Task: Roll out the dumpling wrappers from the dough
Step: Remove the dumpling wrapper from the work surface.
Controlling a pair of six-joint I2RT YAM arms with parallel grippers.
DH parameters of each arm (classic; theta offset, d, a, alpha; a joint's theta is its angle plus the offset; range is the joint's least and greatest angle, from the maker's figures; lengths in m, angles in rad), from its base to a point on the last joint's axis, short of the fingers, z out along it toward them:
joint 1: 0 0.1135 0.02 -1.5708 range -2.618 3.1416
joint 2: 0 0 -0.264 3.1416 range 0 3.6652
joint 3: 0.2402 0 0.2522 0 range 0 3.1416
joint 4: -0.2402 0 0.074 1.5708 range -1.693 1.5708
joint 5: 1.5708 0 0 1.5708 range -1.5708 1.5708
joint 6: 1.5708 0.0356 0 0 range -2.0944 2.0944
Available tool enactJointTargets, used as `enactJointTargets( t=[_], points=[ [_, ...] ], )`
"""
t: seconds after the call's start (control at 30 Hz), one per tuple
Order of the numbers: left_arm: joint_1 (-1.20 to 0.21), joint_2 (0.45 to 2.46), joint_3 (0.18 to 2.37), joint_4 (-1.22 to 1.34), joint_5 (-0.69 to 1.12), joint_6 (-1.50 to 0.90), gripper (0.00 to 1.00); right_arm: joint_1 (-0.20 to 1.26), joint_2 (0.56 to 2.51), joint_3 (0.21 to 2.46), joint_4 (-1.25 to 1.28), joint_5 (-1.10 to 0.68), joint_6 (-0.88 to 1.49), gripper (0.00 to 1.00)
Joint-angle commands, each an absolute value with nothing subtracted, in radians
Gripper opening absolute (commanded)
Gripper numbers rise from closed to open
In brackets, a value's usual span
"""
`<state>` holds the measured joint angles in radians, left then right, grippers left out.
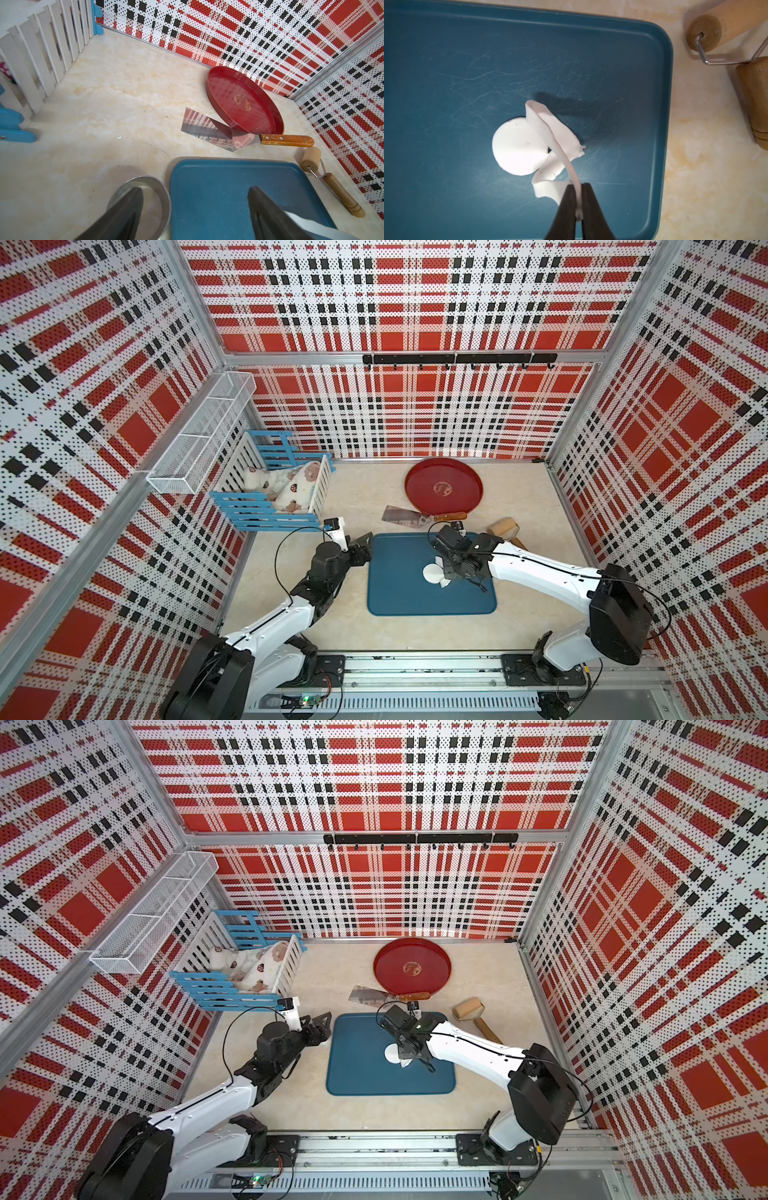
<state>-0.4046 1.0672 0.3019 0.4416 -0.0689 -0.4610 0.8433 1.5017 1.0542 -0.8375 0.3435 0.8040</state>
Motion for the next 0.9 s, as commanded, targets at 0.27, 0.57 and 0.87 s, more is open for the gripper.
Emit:
enactJointTargets(
  t=[0.27, 0.57, 0.87],
  points=[
    [-0.4, 1.065, 0.319, 0.463, -0.08, -0.444, 0.84, 0.771, 1.425, 1.02, -0.867, 0.388, 0.752, 0.11],
    [-0.4, 1.068, 0.319, 0.463, -0.082, -0.442, 0.84, 0.709, 1.392, 1.028, -0.876, 0.398, 0.702, 0.11],
    [-0.4, 1.071, 0.319, 0.464, -0.082, -0.442, 0.84, 0.676, 1.385, 1.041, -0.88, 0.41, 0.673, 0.11]
  ],
)
